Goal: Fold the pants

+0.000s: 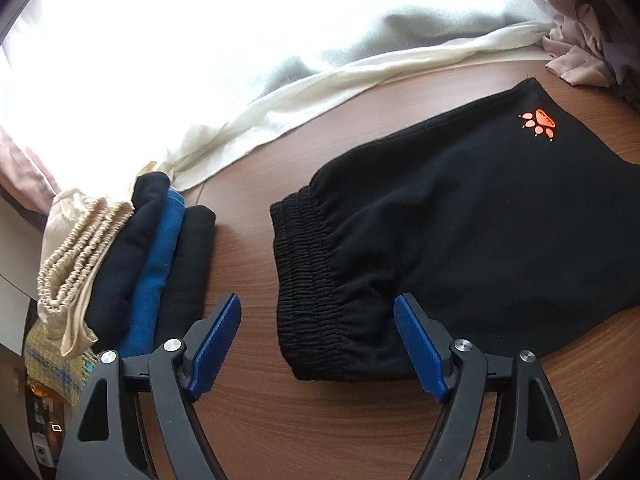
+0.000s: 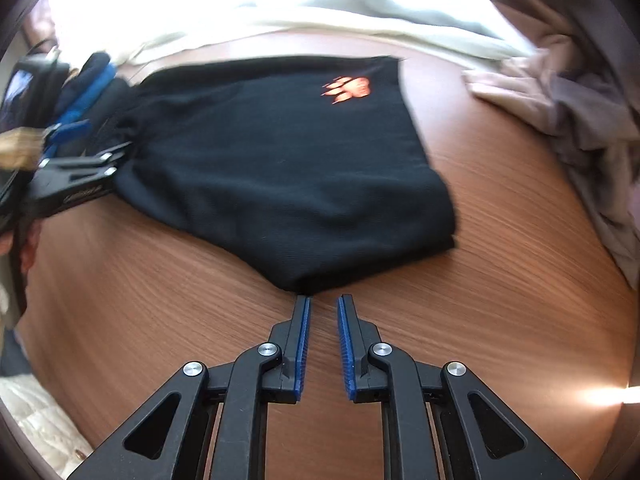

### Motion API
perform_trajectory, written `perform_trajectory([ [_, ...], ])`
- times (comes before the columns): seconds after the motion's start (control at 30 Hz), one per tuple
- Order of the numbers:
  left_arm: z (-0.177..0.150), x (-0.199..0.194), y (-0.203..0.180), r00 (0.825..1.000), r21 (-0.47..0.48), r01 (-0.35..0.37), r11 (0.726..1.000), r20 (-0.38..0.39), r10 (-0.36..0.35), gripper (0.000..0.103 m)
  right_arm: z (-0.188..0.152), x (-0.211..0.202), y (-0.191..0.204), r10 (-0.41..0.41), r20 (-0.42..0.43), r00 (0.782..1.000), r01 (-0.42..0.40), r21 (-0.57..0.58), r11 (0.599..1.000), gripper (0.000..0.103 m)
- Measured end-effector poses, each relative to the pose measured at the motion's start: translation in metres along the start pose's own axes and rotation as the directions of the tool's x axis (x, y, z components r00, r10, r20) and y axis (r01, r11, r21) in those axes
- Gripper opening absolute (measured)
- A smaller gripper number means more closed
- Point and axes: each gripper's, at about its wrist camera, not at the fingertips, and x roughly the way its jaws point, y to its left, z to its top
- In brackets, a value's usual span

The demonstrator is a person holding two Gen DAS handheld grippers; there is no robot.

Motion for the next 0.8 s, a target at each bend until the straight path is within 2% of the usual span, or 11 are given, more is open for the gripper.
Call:
perform_trajectory([
  [0.07, -0.002, -0.01, 0.002, 1.0, -0.005, -0.007, 1.0, 0.026, 0.007, 0.081, -0.003, -0.011, -0.006, -0.039, 0.042, 0.998, 0.037, 0.04, 0.999, 0.031],
  [0.17, -0.006, -0.018, 0.006, 0.999, -0.027, 0.031, 0.999, 0.03, -0.031, 0.081, -0.002, -0.023, -0.017, -0.084, 0.132, 0.988, 0.073, 0.089, 0.993, 0.031],
  [0.27, -0.009, -0.021, 0.01, 0.999, -0.044, 0.023, 0.999, 0.037, -0.022, 0.081, 0.004, -0.026, -0.028, -0.096, 0.191, 0.977, 0.072, 0.13, 0.989, 0.031],
  [0.47, -0.015, -0.018, 0.014, 0.999, -0.105, 0.033, 0.994, 0.003, -0.033, 0.081, 0.026, -0.016, -0.029, -0.104, 0.266, 0.958, 0.078, 0.109, 0.991, 0.031],
  [0.63, -0.02, -0.017, 0.02, 0.998, -0.171, 0.059, 0.983, -0.013, -0.062, 0.081, 0.036, 0.002, -0.027, -0.065, 0.241, 0.968, 0.038, 0.113, 0.993, 0.031],
  [0.8, -0.024, -0.025, 0.02, 0.997, -0.187, 0.078, 0.979, 0.027, -0.074, 0.081, 0.029, 0.018, -0.028, -0.144, 0.166, 0.976, 0.124, 0.125, 0.984, 0.031],
])
